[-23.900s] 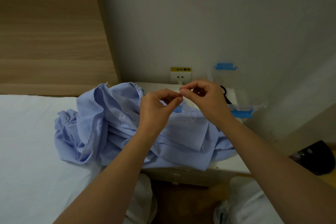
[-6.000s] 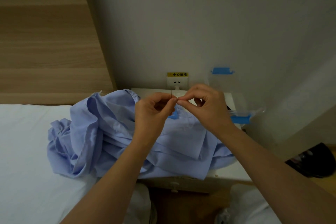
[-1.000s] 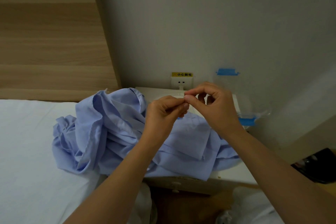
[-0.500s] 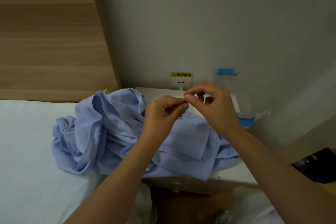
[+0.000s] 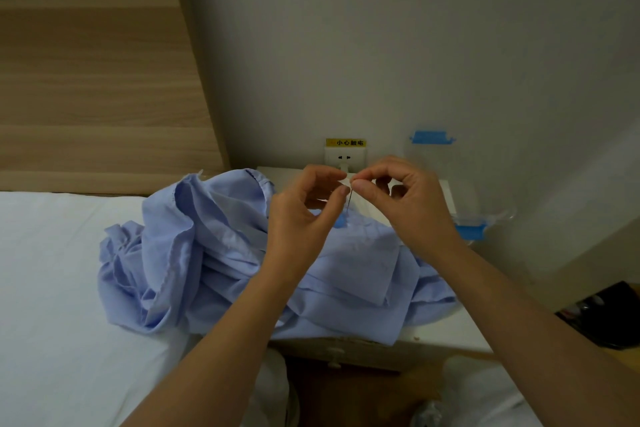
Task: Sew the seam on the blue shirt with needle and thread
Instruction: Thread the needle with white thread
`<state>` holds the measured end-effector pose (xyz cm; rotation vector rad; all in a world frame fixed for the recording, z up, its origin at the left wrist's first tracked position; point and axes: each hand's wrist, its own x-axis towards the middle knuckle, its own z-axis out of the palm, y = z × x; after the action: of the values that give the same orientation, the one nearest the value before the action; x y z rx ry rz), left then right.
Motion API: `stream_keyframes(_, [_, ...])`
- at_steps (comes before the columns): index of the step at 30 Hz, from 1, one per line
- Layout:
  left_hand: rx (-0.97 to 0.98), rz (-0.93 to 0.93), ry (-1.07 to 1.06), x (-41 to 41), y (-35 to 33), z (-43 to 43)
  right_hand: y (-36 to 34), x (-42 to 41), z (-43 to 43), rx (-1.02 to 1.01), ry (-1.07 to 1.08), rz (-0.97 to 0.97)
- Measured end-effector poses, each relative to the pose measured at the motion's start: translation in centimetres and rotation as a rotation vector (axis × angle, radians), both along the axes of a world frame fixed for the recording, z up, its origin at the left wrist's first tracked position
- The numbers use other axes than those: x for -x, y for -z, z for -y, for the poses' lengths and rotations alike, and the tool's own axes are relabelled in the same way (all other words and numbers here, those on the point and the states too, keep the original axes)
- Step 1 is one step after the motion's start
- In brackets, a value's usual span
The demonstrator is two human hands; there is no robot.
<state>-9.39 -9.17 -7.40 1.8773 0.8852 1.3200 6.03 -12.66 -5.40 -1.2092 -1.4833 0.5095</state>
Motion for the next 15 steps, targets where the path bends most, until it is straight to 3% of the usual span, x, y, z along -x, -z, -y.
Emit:
stream_keyframes(9, [-0.252,-0.078,-0.103,0.02,-0.15,-0.03,-0.14,0.18,0.23,0.061,-0.007,-0.013])
stream_keyframes(15, [-0.132,-0.060,-0.012,-0.20,-0.08,0.15,-0.01,0.20,0.24,0.076,-0.019,-0.026])
